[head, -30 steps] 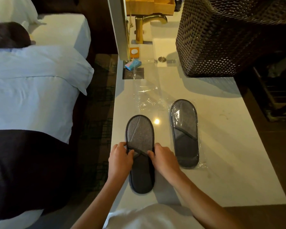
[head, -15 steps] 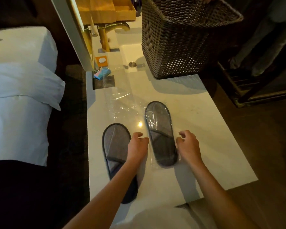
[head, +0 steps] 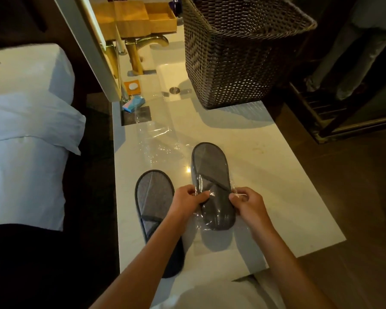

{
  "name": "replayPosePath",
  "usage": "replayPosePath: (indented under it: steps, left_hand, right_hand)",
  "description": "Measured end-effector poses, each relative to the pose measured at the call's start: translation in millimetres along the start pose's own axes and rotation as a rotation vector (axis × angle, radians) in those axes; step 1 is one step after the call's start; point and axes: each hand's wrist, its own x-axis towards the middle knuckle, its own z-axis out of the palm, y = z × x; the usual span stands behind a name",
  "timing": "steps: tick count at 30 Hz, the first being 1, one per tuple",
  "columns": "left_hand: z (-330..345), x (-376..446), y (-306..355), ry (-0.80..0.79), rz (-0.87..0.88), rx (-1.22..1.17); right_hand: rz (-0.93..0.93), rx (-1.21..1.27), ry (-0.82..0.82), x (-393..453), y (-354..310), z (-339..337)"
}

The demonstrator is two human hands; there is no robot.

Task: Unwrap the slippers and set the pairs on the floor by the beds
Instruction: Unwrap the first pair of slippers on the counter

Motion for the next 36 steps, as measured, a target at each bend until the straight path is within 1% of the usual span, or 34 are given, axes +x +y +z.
replayPosePath:
  steps: [2, 4, 7, 10, 15, 21, 24, 27, 29, 30, 32, 34, 36]
  left_hand:
    - [-11, -8, 7, -0.031, 0.026, -0.088]
    - [-23, -17, 16, -0.037, 0.071, -0.150]
    - [-43, -33, 29, 0.012, 0.145, -0.220]
    - [-63, -46, 37, 0.056, 0.191, -0.248]
    - [-87, -62, 34, 0.101, 0.223, -0.247]
    - [-102, -68, 23, 0.162, 0.218, -0.243]
    - [-108, -67, 19, 0.201, 0.194, -0.298]
    - [-114, -66, 20, 0.229, 0.197, -0.358]
    - [-119, -64, 22, 0.251, 0.206, -0.394]
    - [-120, -63, 23, 0.253, 0.207, -0.407]
    - [-117, -61, 24, 0.256, 0.201, -0.412]
    - [-110, -59, 24, 0.261, 0.196, -0.396]
    - [-101, -58, 25, 0.244, 0.194, -0.394]
  right_hand:
    - [-0.062, 0.046, -0.030, -12, -10, -1]
    - [-0.137, 0.035, -0.080, -25, -21, -2]
    - [-0.251, -0.014, -0.192, -43, -35, -1]
    - [-0.322, -0.072, -0.284, -56, -43, 6]
    - [-0.353, -0.108, -0.290, -67, -49, 26]
    - [-0.356, -0.157, -0.321, -73, -51, 40]
    - [-0.382, -0.165, -0.324, -76, -51, 40]
    - [-0.432, -0.204, -0.364, -82, -49, 35]
    - [-0.378, -0.167, -0.398, -82, -47, 28]
    - [-0.335, -0.129, -0.396, -82, -46, 24]
    - [-0.305, -0.083, -0.320, -83, -44, 21]
    - [-0.395, -0.098, -0.189, -86, -45, 21]
    - [-0.577, -0.135, -0.101, -93, -51, 25]
